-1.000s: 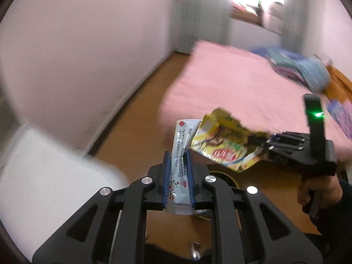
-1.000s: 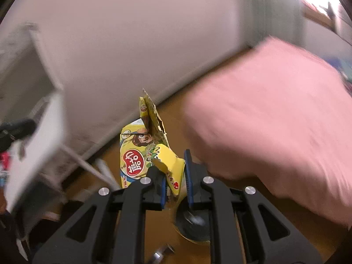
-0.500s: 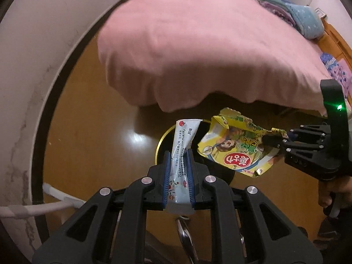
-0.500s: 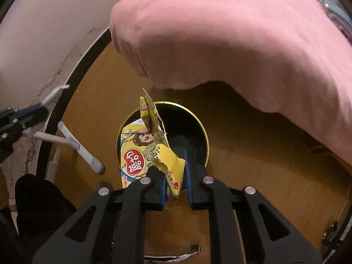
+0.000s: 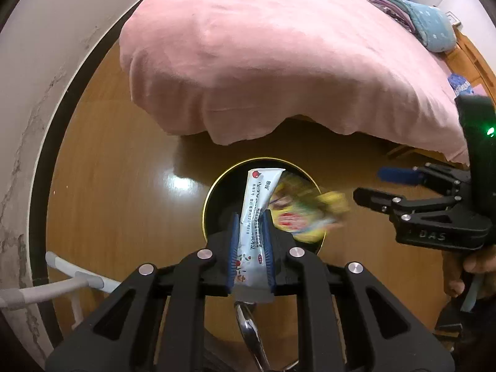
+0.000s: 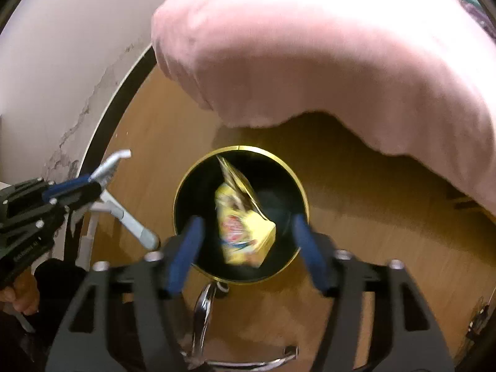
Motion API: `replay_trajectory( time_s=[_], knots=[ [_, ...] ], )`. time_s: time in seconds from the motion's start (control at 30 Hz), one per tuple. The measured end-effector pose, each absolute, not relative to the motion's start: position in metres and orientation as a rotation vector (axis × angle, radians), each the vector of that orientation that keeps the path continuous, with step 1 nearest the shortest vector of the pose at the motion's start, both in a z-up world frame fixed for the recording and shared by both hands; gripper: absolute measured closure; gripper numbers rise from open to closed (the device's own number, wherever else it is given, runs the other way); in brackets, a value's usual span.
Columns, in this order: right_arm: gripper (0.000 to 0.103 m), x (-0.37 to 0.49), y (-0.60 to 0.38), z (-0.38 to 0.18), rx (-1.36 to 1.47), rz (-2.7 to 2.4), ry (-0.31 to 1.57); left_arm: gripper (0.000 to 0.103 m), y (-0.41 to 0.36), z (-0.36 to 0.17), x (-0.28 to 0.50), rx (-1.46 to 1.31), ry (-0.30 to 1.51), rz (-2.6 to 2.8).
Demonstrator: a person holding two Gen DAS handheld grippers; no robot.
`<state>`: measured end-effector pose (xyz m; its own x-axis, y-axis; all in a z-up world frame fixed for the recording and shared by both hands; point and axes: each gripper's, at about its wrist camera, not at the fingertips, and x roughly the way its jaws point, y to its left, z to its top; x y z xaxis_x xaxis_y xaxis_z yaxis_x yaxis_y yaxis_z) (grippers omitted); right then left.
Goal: Collect trash
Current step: 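Carry both items over the black bin and open both grippers to drop them, then grasp a clear plastic bag with the left gripper while the right grasps a blue-white wrapper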
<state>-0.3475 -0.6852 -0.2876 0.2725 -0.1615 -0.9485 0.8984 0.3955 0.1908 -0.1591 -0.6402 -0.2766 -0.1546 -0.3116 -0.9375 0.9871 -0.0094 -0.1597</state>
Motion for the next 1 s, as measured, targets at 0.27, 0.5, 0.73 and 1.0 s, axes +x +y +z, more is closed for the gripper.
replay_trajectory(
  time_s=[0.27,0.5,0.73,1.0],
  knots=[
    [0.036,-0.362,-0.687,-0.252,0.883,-0.901,0.970,0.057,-0.643,-0.254,-0.172,0.900,1.050,-1.475],
    [0.030,-0.353,-0.679,-0.202,0.802,-0.894,0.916,0.029,-0.619,-0.180,-0.170,0.830,0.886,-1.476],
    [0.025,-0.262,-0.621,-0.122,0.564,-0.685,0.865,0.009,-0.503,-0.056,-0.116,0.570,0.738,-1.262],
    [0.023,-0.101,-0.456,-0.051,0.264,-0.155,0.832,0.007,-0.275,0.004,-0.019,0.377,0.687,-0.805]
  ],
)
